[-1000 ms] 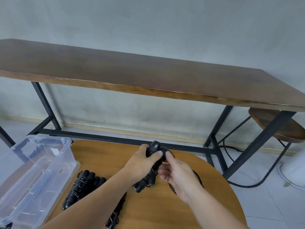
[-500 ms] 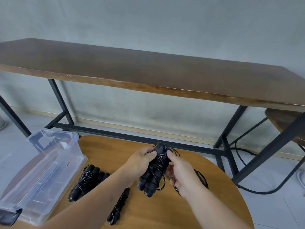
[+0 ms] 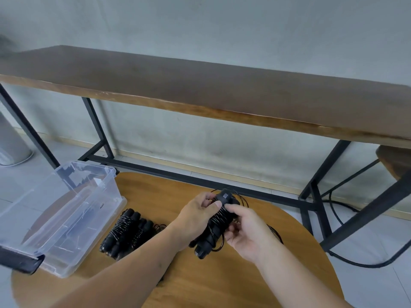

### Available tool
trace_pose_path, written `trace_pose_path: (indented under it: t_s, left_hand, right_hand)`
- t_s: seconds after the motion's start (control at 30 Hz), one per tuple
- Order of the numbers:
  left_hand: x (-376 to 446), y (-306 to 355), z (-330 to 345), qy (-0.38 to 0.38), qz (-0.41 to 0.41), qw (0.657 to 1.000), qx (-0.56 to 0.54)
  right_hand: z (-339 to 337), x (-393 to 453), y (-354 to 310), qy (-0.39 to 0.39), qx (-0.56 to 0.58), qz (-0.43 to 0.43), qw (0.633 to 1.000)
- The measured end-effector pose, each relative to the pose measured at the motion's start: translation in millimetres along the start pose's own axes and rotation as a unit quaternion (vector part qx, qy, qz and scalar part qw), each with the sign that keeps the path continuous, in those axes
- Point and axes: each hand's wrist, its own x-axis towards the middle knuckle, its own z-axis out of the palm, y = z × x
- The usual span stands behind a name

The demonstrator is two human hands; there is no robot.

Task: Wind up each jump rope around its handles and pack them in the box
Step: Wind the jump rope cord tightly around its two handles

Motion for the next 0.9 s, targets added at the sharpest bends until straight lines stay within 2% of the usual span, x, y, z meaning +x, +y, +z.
trace_pose_path:
  t_s: [0.17,0.37,0.5,0.77,0.9]
  left_hand:
    - [-9.4,-10.0,2.7,0.033,0.005,0.999,0.019]
    - [-9.9,-25.7,0.8,0.055,-0.013,0.996,0.074]
    - [-8.5,-43.0,-9.5,0.039,-0.018,0.995,0.085]
    - [12.9,-87.2,-70.1,0.049,-0.076,0.990,0.104]
    - [19.8,-112.4,-109.7,0.061,-0.127,0.984,0.107]
  right_hand:
    - [-0.6,10.4,1.7,-0.010,-0.020,0.056,0.998]
    - [6.2,23.0,12.0,0.004,-0.048,0.083,0.995]
    - [14.5,29.6,25.8,0.019,-0.051,0.090,0.994]
    - [49.6,53.0,76.5,0.023,-0.117,0.058,0.991]
    - [85.8,75.9,101.0,0.025,-0.107,0.062,0.992]
